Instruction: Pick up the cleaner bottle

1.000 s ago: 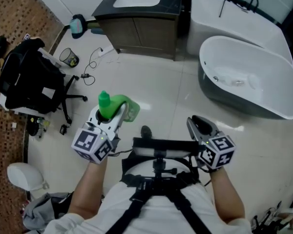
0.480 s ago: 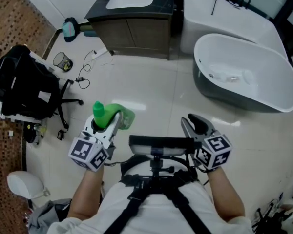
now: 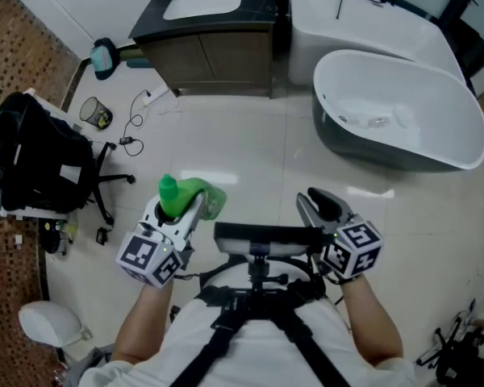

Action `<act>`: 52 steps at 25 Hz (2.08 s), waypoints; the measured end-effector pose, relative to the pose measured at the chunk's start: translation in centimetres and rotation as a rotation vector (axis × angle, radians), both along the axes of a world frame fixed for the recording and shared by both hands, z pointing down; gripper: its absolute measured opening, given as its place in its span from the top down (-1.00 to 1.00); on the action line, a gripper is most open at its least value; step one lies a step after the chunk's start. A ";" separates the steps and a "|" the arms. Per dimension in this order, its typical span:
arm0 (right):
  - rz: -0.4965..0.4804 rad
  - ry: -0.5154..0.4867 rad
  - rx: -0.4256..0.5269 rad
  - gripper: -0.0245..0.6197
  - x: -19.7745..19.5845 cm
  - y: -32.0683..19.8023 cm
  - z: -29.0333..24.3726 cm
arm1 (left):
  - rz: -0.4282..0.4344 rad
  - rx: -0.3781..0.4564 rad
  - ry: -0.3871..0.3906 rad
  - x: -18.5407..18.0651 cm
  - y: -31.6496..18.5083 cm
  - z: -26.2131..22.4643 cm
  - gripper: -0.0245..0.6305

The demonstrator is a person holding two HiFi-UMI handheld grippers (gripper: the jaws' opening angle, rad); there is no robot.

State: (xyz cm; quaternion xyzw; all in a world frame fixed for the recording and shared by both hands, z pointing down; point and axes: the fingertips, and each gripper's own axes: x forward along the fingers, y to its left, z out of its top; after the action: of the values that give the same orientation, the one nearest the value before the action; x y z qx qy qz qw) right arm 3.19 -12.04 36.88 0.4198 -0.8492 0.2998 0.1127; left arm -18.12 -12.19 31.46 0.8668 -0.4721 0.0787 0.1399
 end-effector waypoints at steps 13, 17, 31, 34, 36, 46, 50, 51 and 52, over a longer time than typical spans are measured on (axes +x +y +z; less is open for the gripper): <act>0.098 0.070 0.019 0.61 -0.2 0.8 -0.4 | 0.075 0.007 0.024 0.4 -0.9 -0.2 0.41; 0.131 0.143 0.030 0.81 0.1 1.0 0.3 | 0.085 -0.001 0.027 0.6 -1.0 0.1 0.41; 0.160 0.238 0.031 0.91 -0.2 0.6 1.2 | 0.099 -0.022 0.027 1.1 -0.7 1.0 0.41; 0.152 0.242 0.050 0.91 -0.4 0.5 0.6 | 0.111 -0.017 0.029 1.2 -0.7 0.9 0.41; 0.149 0.247 0.055 0.91 -0.5 0.4 0.4 | 0.120 -0.018 0.031 1.3 -0.7 0.7 0.41; 0.130 0.308 0.021 0.92 -0.5 0.8 1.4 | 0.120 -0.031 0.030 1.2 -0.5 0.9 0.41; 0.112 0.321 0.027 0.92 -0.9 1.1 1.5 | 0.136 -0.030 0.031 1.4 -0.1 1.1 0.41; 0.110 0.325 0.027 0.92 -0.9 1.2 1.5 | 0.133 -0.032 0.030 1.4 0.0 1.1 0.41; 0.107 0.327 0.026 0.92 -0.9 1.3 1.5 | 0.128 -0.035 0.029 1.3 0.0 1.1 0.41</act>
State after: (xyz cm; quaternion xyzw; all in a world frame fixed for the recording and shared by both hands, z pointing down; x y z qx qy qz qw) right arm 2.30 -10.78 38.38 0.5092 -0.7997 0.2222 0.2278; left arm -16.78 -12.17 32.59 0.8937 -0.4123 0.0830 0.1564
